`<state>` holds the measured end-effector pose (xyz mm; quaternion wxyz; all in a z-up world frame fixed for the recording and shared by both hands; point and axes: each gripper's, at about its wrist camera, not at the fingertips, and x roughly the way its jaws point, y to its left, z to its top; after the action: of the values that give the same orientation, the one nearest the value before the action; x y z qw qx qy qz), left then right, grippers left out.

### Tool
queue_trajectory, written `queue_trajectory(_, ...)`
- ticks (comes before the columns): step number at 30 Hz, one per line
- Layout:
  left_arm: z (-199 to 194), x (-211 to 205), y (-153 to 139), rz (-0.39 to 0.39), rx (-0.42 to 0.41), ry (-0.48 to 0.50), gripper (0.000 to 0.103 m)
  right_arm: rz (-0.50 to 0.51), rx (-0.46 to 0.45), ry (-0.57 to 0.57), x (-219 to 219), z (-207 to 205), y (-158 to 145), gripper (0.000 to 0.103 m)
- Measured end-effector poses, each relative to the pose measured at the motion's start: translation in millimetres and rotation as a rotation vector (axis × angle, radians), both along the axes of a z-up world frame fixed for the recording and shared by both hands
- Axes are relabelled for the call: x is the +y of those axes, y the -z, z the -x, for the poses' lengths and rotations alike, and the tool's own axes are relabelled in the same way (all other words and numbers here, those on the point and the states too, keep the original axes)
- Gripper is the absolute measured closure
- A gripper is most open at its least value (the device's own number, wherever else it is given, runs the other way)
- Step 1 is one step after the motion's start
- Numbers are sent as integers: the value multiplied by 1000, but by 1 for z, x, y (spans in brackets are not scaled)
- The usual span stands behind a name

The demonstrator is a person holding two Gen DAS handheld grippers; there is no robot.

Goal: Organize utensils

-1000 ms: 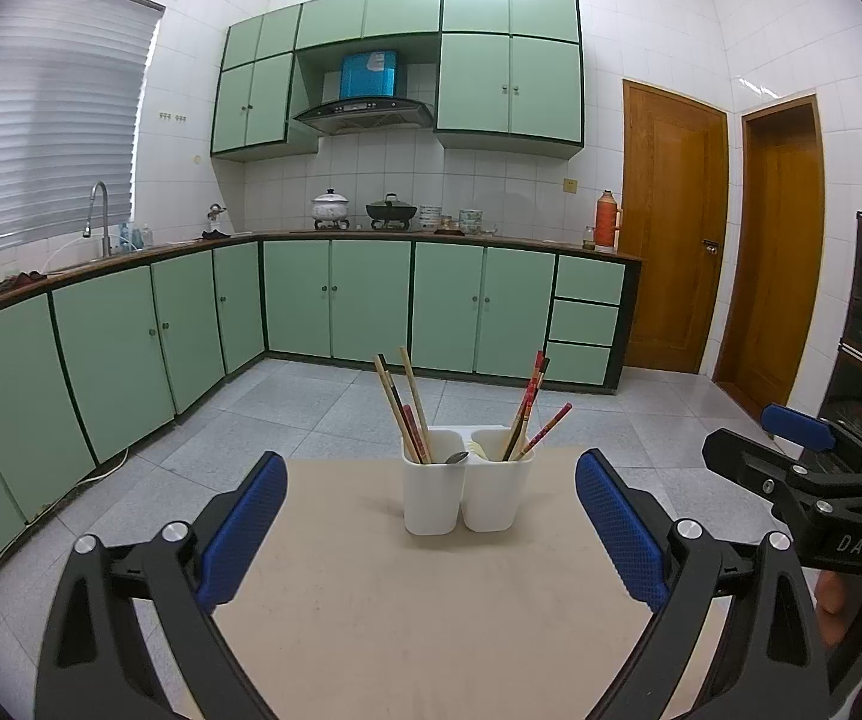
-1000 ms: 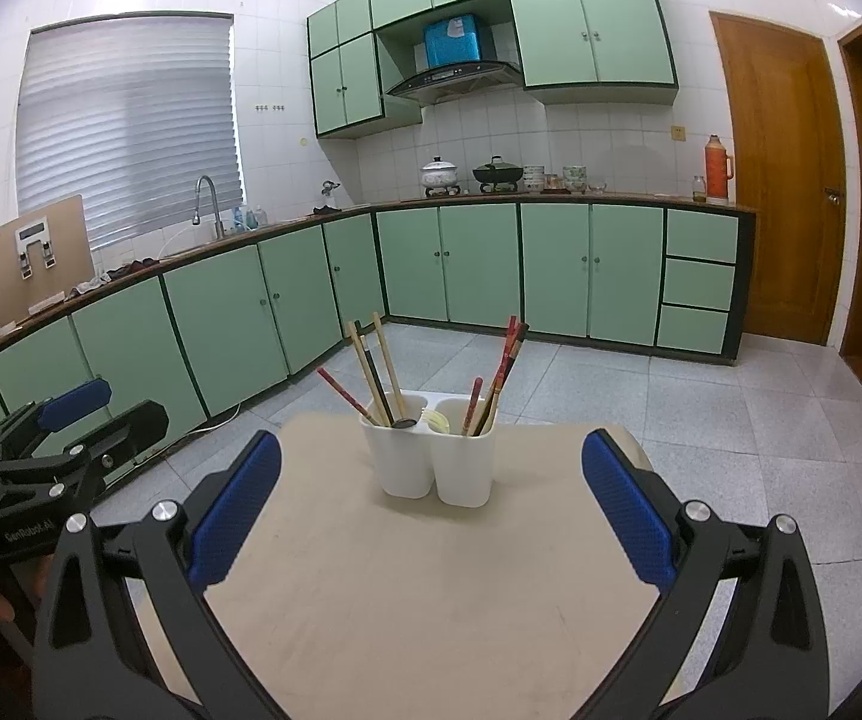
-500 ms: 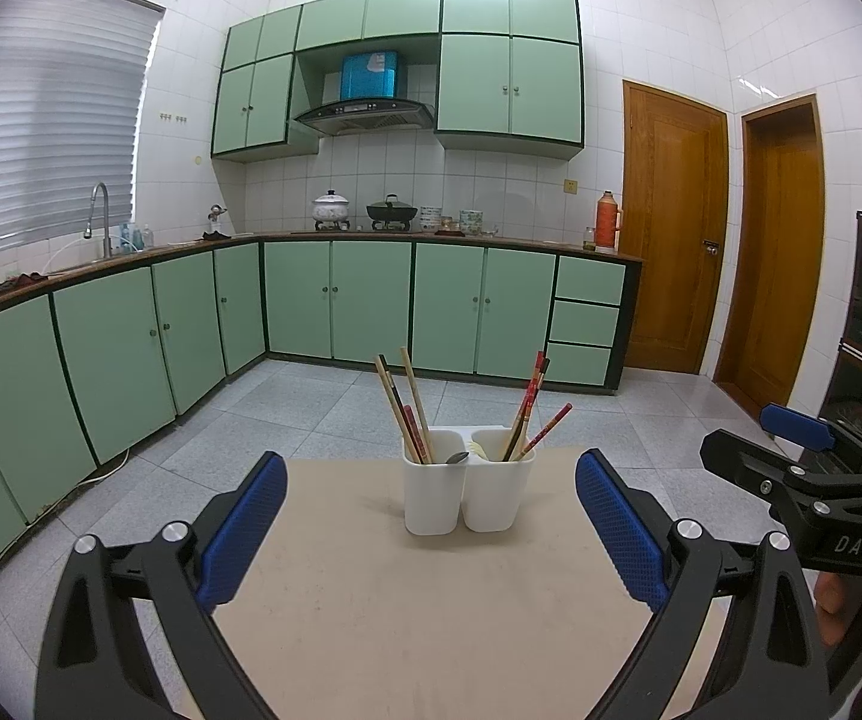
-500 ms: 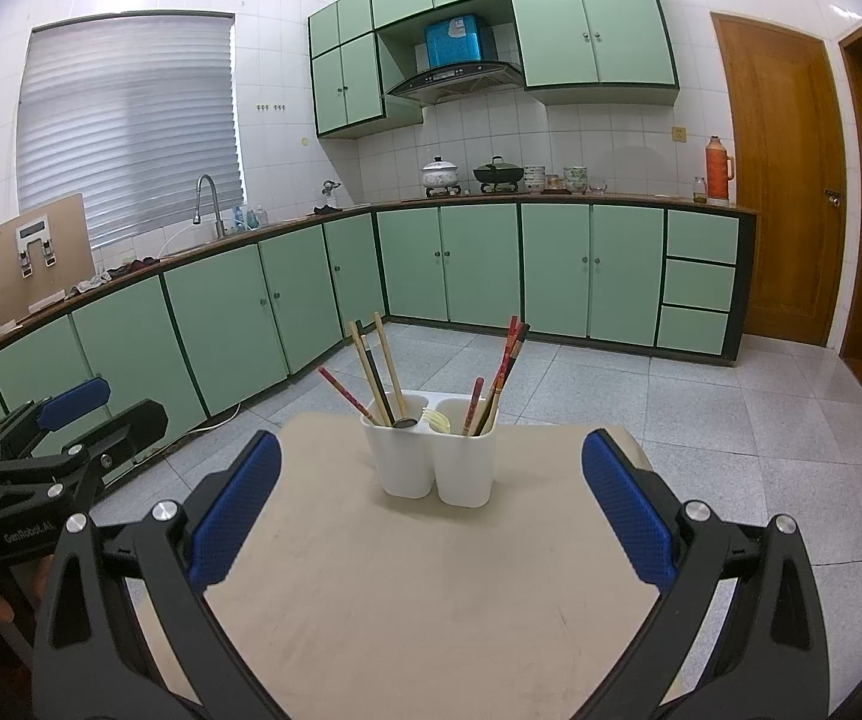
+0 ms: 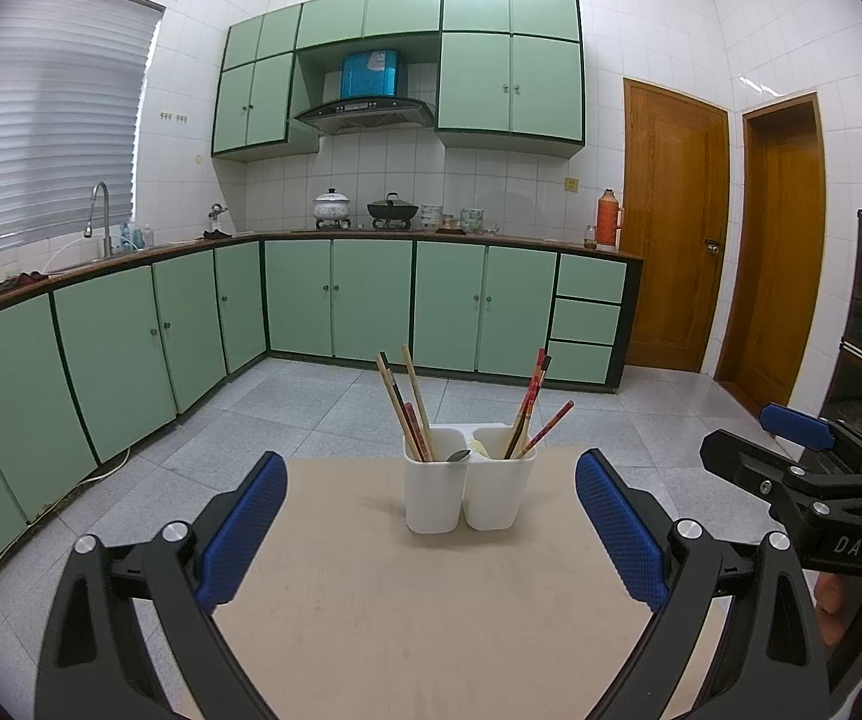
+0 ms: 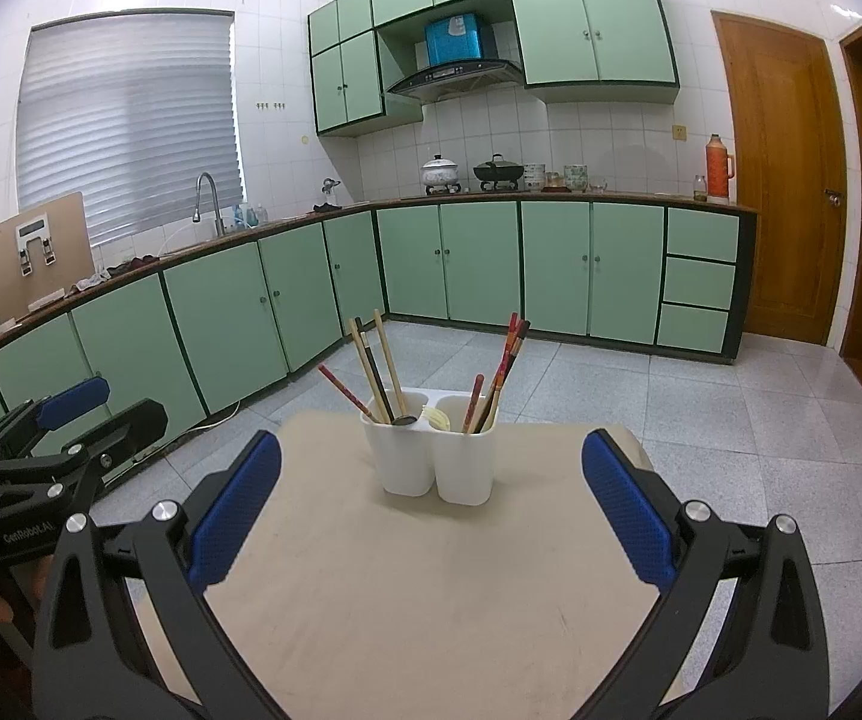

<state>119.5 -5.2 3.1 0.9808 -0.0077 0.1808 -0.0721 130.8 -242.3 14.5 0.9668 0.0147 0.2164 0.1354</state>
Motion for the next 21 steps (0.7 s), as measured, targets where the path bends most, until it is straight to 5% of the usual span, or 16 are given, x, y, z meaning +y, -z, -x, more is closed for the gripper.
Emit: queue_trajectory(21,0,1,1,-2,1,1,8,5,5,2,0,-1,5,6)
